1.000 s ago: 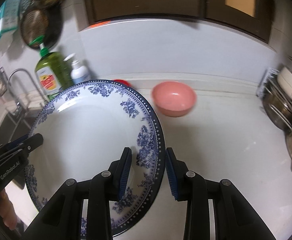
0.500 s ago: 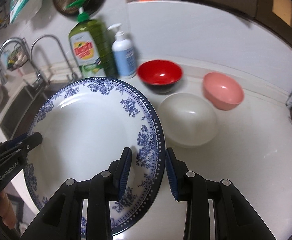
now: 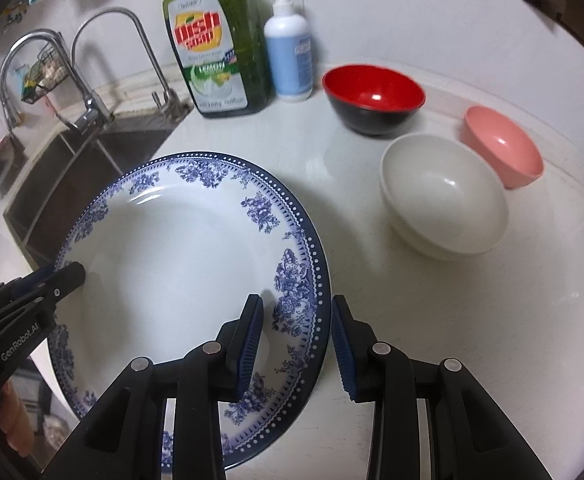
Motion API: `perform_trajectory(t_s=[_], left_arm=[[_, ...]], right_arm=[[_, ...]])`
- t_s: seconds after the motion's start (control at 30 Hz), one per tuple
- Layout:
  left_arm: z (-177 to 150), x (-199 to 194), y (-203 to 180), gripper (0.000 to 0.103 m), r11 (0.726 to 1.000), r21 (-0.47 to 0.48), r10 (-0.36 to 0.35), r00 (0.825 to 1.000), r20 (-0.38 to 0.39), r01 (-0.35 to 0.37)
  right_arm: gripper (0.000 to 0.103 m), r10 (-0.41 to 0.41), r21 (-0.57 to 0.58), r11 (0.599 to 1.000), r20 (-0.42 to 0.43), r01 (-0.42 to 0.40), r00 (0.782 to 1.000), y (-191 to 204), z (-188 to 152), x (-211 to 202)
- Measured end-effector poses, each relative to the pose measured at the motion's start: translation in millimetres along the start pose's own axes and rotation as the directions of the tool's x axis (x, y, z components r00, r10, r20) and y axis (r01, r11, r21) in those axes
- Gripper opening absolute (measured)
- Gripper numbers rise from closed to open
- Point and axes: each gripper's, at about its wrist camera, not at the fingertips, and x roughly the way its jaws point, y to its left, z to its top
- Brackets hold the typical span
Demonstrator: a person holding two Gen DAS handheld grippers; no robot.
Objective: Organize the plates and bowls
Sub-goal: 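Lower the blue-and-white plate onto the lime-green plate stack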
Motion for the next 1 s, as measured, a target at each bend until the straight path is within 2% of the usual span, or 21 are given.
perform_trajectory(t_s=[0.4,0.73,0.9,1.0], left_arm=[[-7,26,-1,0.035,1.000,0.008,0.010,0.998,-0.059,-0.009],[-9,31,0,0.035,1.000,0.004,0.003,0.997,-0.071,-0.003],[-9,34,-2,0.035,0.999,0.026,0.026,0.996,-0.082,-0.024],[-9,33,-3,0.038,0.999,0.037,0.032,0.997,-0.076,-0.029]], right_arm=[[0.036,-0.003,0.009,1.000,-0.073,0.004,0.997,0,-8,28],[0.036,-0.016,-0.006,1.000,-0.086,0.015,0.996,1,-11,34],[0.036,-0.004,0.000,1.000,-0.105,0.004,0.995,-1,-10,38],[0.036,0.006,0.000,1.000,-0.111,-0.006,0.994,-1,-12,39]])
